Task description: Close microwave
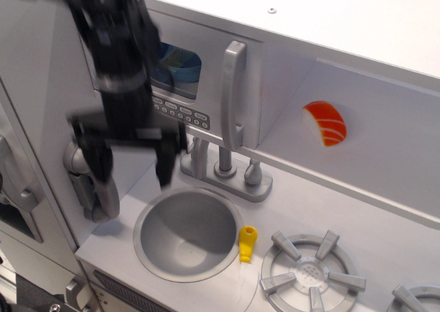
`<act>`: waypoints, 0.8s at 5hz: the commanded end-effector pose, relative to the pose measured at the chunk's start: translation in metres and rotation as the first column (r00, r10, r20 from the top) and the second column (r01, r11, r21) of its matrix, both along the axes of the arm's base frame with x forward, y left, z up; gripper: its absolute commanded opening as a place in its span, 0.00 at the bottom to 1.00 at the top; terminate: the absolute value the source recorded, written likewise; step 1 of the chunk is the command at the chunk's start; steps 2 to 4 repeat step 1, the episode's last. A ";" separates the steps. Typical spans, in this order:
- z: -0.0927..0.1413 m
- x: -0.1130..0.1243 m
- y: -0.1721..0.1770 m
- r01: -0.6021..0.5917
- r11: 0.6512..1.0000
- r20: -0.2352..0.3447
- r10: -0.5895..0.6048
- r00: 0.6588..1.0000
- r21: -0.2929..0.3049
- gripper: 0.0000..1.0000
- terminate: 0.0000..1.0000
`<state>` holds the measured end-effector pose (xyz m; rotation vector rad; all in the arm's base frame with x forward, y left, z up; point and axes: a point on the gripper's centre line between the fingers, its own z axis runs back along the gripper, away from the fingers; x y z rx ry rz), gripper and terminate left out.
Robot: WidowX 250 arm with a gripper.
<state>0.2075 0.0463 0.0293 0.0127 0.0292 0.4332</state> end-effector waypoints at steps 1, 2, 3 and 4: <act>0.016 0.001 0.005 -0.002 1.000 0.038 0.001 0.999 0.010 1.00 1.00; 0.016 0.001 0.005 -0.002 1.000 0.038 0.001 0.999 0.010 1.00 1.00; 0.016 0.001 0.005 -0.002 1.000 0.038 0.001 0.999 0.010 1.00 1.00; 0.016 0.001 0.005 -0.002 1.000 0.038 0.001 0.999 0.010 1.00 1.00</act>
